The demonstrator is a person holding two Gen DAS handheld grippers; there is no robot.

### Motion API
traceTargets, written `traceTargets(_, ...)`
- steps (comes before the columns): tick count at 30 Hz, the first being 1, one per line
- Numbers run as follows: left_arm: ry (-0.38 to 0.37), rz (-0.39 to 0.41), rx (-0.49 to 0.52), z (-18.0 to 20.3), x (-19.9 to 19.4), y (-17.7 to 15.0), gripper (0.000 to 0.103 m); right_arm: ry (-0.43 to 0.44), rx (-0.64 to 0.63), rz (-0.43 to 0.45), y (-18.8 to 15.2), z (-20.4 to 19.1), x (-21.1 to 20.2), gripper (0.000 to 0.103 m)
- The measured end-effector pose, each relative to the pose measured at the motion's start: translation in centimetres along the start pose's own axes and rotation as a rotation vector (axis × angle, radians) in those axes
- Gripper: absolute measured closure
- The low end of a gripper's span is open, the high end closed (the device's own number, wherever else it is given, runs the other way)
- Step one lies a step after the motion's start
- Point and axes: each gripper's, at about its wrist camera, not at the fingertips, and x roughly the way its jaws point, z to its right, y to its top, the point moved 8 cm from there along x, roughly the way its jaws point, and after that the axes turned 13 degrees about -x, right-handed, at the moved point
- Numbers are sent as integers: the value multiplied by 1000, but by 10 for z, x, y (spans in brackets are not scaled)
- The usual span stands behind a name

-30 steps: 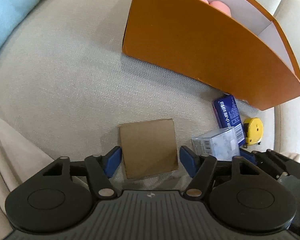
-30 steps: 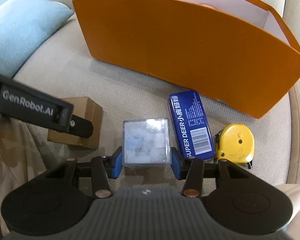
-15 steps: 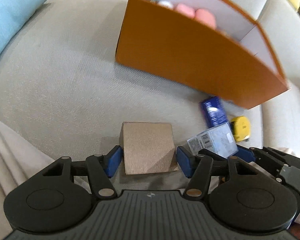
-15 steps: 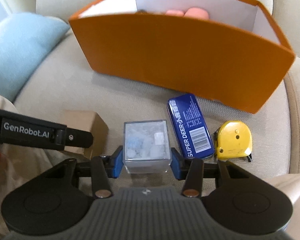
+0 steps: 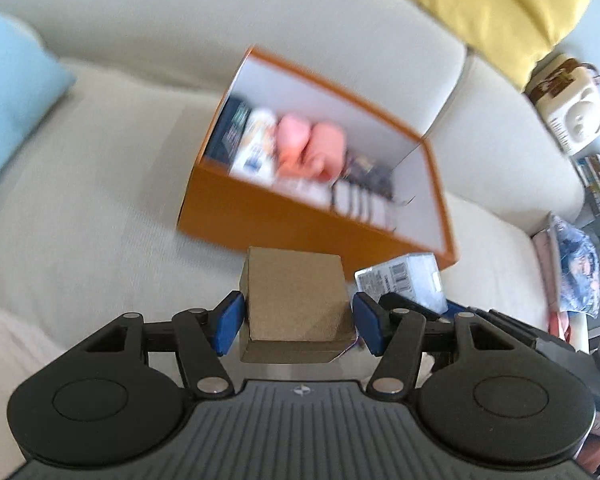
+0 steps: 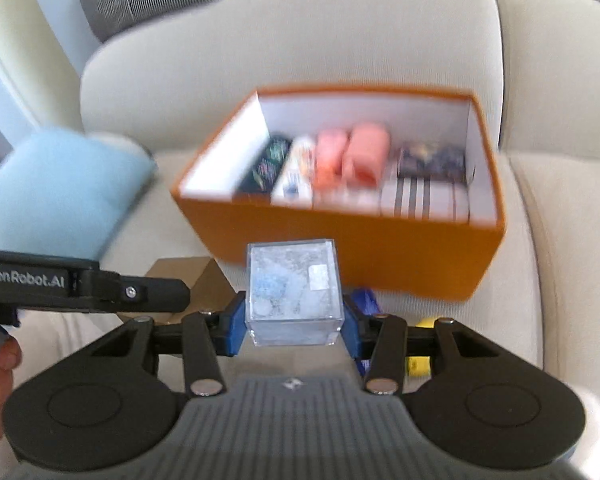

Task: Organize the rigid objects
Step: 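Lift and carry the cardboard box and clear cube over the orange box, then lower the cardboard box into the orange box and open left tool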

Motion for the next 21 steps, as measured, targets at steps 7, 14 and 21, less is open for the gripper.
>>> traceTargets(7, -26, 59, 75, 44, -1, 47, 35, -103, 94, 116, 60, 25, -28, 54)
traceTargets(14, -23, 17, 99, 61, 30, 74, 52, -185, 207, 102, 85, 62, -10, 55)
traceTargets(21, 33, -87, 158, 58, 79, 89, 86, -201, 326, -8, 71, 95, 33, 54)
